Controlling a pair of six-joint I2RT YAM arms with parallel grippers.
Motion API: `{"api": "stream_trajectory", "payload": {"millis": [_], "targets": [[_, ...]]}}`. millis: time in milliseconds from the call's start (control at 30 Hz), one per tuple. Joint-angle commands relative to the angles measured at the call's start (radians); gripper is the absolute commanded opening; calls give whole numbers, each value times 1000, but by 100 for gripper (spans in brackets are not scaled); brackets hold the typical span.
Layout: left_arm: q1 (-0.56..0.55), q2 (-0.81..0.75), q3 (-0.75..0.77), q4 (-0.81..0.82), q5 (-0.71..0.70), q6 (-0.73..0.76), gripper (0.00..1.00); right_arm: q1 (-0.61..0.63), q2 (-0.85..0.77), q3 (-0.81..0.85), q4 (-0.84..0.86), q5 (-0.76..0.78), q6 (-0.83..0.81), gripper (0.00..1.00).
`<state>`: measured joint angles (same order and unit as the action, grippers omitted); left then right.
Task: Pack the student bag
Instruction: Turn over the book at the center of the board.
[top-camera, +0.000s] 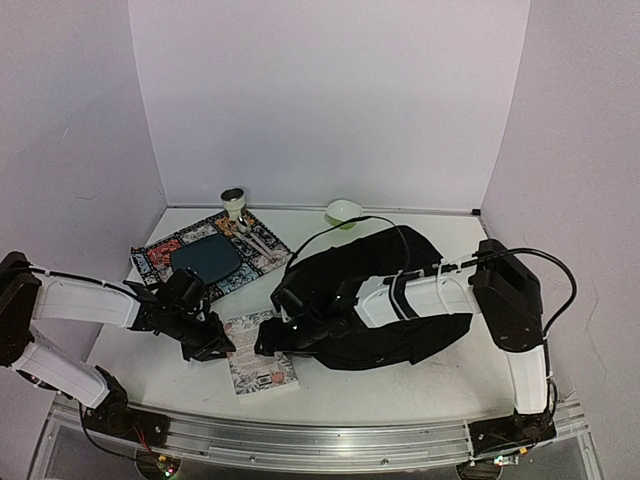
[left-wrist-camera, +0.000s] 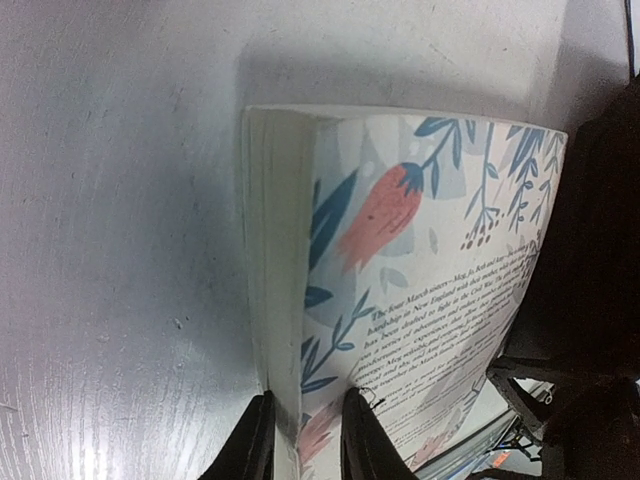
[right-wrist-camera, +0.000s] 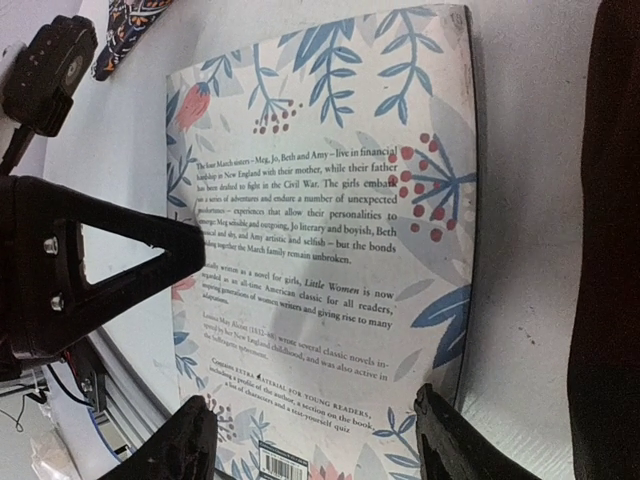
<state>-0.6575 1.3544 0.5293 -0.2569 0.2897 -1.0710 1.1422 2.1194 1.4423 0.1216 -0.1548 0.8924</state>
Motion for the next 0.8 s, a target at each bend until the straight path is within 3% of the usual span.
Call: {"api": "stream_trajectory", "payload": {"millis": [0, 767], "targets": [[-4, 32, -22, -34, 0, 0, 21, -17, -19, -43, -163, 74, -1, 69], [-2, 62, -10, -34, 3, 6, 17, -40, -70, -78, -212, 109, -21, 72]]}}
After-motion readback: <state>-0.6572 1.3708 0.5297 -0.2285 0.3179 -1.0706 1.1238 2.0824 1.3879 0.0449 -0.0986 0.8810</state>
